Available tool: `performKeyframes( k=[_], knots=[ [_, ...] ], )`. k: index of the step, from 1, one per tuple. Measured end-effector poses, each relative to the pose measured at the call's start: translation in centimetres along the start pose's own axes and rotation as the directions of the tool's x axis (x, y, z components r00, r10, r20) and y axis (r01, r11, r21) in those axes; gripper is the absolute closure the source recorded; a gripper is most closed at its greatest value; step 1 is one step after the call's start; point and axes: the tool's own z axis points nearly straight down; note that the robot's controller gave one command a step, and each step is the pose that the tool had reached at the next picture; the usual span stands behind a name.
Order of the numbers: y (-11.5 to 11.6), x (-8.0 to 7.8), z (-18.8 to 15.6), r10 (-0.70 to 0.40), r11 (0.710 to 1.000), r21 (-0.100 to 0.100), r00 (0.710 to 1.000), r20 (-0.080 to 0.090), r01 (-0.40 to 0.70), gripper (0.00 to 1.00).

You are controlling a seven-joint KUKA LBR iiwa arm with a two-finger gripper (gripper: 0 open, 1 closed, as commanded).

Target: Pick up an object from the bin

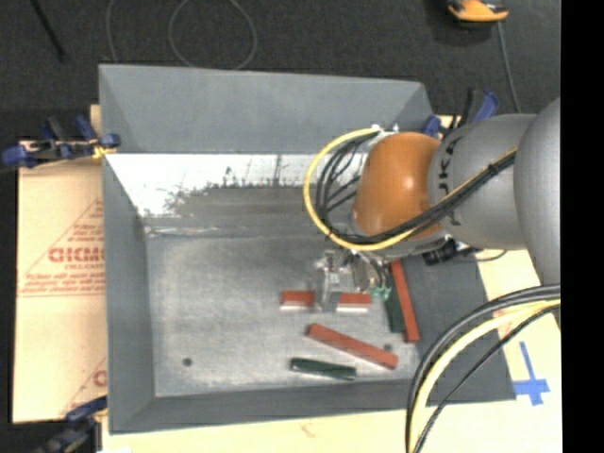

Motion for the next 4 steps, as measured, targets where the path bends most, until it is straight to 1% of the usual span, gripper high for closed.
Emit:
performKeyframes(
  k=[1,2,3,4],
  knots=[
    [0.05,0.02,0.22,0.002,1.000,-0.001,1.000,0.004,-0.002,0.00],
    [0.11,-0.02,-0.01,0.003,1.000,-0.002,1.000,0.002,-0.003,1.00],
    [0.05,0.02,0.22,0.005,1.000,-0.001,1.000,0.004,-0.005,0.00],
    [0.14,-0.06,-0.03,0.005,1.000,-0.002,1.000,0.003,-0.005,1.00]
  ],
)
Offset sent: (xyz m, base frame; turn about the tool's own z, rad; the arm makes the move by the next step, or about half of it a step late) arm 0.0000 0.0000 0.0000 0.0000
